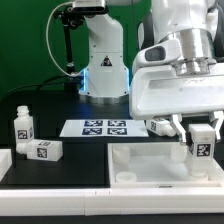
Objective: Assemble one leg
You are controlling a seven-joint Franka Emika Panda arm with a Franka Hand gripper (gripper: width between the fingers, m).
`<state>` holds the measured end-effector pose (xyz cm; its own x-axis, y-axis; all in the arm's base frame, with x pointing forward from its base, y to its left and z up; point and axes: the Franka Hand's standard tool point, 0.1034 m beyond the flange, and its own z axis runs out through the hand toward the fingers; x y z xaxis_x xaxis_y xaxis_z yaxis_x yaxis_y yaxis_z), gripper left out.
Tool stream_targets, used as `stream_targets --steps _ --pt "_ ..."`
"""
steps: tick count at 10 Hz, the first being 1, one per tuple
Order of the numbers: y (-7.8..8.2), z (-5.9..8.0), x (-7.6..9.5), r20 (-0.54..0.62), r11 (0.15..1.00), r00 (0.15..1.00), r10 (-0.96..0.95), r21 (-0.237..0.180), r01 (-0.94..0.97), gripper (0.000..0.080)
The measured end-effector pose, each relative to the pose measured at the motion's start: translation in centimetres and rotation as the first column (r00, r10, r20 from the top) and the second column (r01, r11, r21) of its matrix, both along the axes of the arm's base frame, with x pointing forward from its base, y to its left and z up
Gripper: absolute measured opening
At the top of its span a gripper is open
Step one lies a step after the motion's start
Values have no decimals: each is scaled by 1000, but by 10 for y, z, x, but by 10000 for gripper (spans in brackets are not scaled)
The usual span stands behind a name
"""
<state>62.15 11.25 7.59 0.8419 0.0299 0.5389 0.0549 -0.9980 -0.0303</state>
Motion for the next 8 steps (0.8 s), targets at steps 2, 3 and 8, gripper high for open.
stream_targets --steps 2,3,8 --pt "-1 -5 2 0 1000 1000 -2 -2 2 284" --pt "-2 -5 5 3 1000 1000 -4 -2 4 284" --pt "1 -5 6 -46 1000 999 -5 3 5 452"
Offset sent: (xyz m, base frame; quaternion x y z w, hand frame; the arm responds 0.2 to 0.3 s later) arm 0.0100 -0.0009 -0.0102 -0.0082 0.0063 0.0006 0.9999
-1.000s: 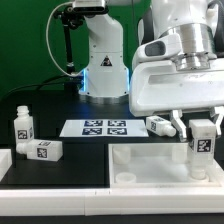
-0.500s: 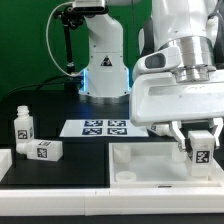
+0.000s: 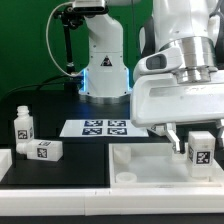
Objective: Assemble one leg
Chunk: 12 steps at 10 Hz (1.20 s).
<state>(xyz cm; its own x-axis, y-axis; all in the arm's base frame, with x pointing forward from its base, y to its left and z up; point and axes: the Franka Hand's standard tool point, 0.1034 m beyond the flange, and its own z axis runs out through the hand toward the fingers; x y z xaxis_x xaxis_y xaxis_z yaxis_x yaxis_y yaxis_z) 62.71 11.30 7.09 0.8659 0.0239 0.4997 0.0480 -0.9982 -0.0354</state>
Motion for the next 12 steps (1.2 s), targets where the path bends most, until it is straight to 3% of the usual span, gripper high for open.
stream_targets --steps 1,3,5,7,10,11,12 --pt "4 14 10 -45 1000 999 -4 13 4 598" --pt "10 19 14 -219 1000 976 -9 27 15 641" --pt "11 26 23 -369 999 929 -20 30 34 647" --pt "-5 17 13 -494 999 869 -29 23 46 649" --pt "-8 6 11 -495 997 867 -48 21 67 649" --pt "-8 6 12 -496 996 866 -68 22 90 550" --pt "-8 6 12 -496 995 865 -76 22 100 550"
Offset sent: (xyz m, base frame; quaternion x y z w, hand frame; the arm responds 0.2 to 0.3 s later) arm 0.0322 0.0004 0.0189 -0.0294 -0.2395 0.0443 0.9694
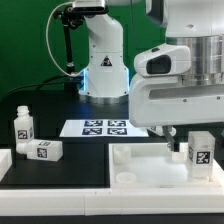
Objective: Assemble one leg
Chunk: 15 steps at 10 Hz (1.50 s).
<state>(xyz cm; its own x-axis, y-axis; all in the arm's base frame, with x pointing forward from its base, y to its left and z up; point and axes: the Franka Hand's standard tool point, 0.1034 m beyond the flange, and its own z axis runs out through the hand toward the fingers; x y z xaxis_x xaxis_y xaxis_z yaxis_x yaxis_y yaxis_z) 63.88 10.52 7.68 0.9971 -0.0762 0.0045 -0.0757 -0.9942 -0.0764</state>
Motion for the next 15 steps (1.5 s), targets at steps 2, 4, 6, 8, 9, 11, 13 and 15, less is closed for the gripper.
stream_targets --steps 2,4,6,8,9,11,13,15 --pt "0 0 0 -8 994 994 -108 1 108 285" --pt "0 -1 0 -18 975 974 -224 1 224 285" --pt "2 -1 0 -27 905 904 -426 -1 426 285" --pt "4 -1 1 -69 649 648 -759 1 761 285" --pt "5 -1 3 -94 498 497 -863 6 867 285" --pt "8 -1 2 -143 239 235 -961 -8 971 285" --pt "10 -1 2 -141 218 214 -966 -11 976 285" --pt "12 -1 1 -117 420 419 -901 12 907 482"
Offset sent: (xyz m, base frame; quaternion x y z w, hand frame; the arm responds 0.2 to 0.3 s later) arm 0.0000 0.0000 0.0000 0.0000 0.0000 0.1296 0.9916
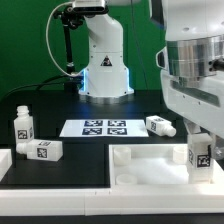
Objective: Assemble one leg
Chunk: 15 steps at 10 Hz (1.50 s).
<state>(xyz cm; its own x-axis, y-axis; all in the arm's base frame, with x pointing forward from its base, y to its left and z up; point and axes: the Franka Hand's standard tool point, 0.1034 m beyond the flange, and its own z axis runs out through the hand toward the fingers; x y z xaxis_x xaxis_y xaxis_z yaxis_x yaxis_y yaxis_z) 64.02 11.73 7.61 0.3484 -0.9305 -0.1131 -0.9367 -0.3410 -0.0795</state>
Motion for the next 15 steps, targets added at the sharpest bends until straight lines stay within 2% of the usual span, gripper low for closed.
stream_targets --steps 1,2,3,5,6,7,8,10,11,12,13,14,15 --pt "-2 0 2 39 982 981 191 -14 -190 595" --pt "1 0 0 49 930 929 367 -46 -364 632" --pt "6 2 -3 50 870 869 491 -75 -487 632" --pt "1 0 -2 54 820 819 572 -84 -567 647" --pt "-1 0 -2 48 724 724 688 -112 -681 649" --pt "-3 -1 0 25 579 583 812 -162 -799 649" --pt "-3 -1 2 35 557 560 828 -177 -812 649" --pt "-3 -1 2 36 581 585 811 -174 -795 649" --pt "-3 -1 2 36 582 585 810 -174 -794 528" --pt "-2 -1 2 41 634 638 769 -167 -755 393" --pt "-2 -1 2 43 673 677 735 -162 -721 393" --pt "-4 -2 1 43 722 726 686 -156 -674 289" --pt "-4 -2 1 45 774 778 627 -150 -615 289"
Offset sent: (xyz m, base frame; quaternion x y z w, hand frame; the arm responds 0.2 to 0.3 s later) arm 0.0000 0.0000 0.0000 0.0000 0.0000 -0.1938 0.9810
